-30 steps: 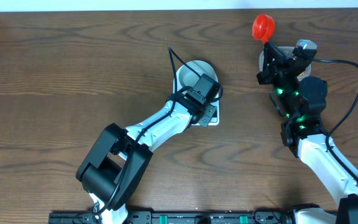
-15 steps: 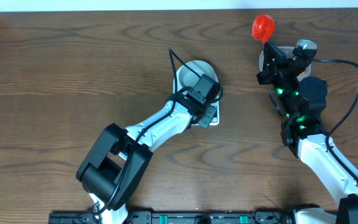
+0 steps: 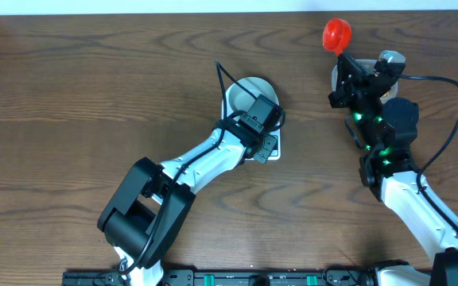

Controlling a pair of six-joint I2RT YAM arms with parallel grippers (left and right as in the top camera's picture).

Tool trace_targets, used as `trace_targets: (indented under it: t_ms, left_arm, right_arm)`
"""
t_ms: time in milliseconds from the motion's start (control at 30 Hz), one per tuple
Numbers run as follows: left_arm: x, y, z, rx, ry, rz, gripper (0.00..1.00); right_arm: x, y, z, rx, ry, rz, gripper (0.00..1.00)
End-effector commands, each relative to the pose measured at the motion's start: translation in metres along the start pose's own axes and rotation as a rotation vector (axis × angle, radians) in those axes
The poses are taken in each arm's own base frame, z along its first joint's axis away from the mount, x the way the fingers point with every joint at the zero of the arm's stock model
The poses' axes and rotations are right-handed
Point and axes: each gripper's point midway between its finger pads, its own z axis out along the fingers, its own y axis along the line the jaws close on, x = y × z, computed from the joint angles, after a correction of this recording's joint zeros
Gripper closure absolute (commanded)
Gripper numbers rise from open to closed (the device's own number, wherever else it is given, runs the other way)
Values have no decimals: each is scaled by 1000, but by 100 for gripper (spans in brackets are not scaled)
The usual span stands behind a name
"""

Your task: Scoop item into bowl and weigh 50g on scale

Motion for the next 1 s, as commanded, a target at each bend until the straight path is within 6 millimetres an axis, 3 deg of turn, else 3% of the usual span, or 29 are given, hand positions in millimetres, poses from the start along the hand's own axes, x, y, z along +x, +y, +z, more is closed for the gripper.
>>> trace_targets:
  t_ms: [0,500,767,967]
  left_arm:
    - [9,0,10,7,33,10,92]
    - [14,3,17,2,55,7,93]
    - [0,2,-1,5,0,6,92]
    - [-1,2,-2,6,-3,6,93]
  right_arm:
    - [-9,1,2,-3,-19,-22,99]
    - [-9,1,2,-3,-19,-22,99]
    - [-9,1,2,-3,-20,-22,99]
    - [-9,1,2,-3,-20,-22,99]
